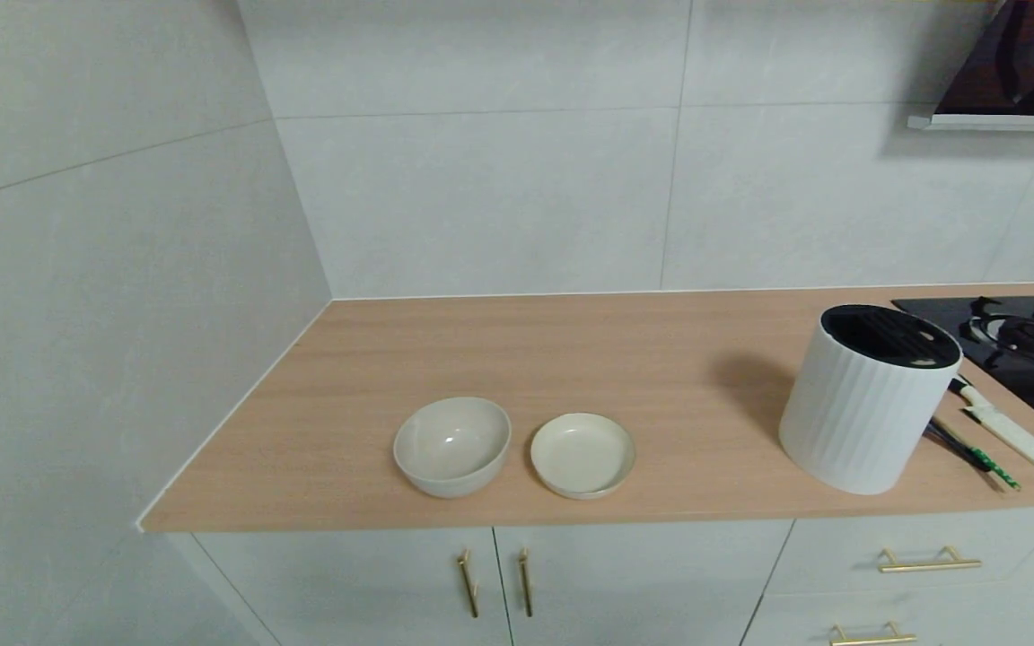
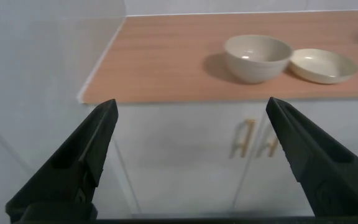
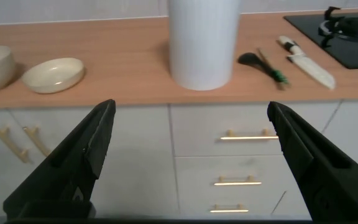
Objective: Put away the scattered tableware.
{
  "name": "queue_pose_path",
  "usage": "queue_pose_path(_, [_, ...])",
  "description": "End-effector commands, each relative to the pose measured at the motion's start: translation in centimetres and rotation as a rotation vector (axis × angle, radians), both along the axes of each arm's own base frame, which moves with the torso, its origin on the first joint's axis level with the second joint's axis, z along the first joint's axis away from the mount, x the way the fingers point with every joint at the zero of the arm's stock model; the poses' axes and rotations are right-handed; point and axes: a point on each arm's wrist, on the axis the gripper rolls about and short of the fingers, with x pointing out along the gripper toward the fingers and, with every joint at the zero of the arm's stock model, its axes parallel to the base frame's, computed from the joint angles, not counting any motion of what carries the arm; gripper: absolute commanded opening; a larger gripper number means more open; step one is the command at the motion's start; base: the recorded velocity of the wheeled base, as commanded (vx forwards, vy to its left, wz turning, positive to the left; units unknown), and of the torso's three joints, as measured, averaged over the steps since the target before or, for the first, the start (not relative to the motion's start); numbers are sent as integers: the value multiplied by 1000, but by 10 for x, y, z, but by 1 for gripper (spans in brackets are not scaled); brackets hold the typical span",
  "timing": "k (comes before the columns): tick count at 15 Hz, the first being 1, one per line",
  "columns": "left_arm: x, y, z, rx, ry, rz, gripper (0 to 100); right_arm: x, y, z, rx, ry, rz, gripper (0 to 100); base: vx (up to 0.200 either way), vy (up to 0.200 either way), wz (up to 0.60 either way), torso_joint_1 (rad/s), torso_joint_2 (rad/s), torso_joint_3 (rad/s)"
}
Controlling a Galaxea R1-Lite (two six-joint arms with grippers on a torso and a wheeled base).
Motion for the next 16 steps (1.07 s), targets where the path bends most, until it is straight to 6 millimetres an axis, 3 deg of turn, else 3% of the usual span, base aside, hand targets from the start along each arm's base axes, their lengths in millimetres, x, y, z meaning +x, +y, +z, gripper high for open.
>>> queue_pose_path(1, [0, 0, 0, 0, 0, 0, 100, 0, 0, 0, 0, -1, 1, 100, 0, 200, 0, -2, -2, -2])
queue_pose_path(16, [0, 0, 0, 0, 0, 0, 100, 0, 0, 0, 1, -1, 1, 100, 0, 13, 0, 0, 0, 0])
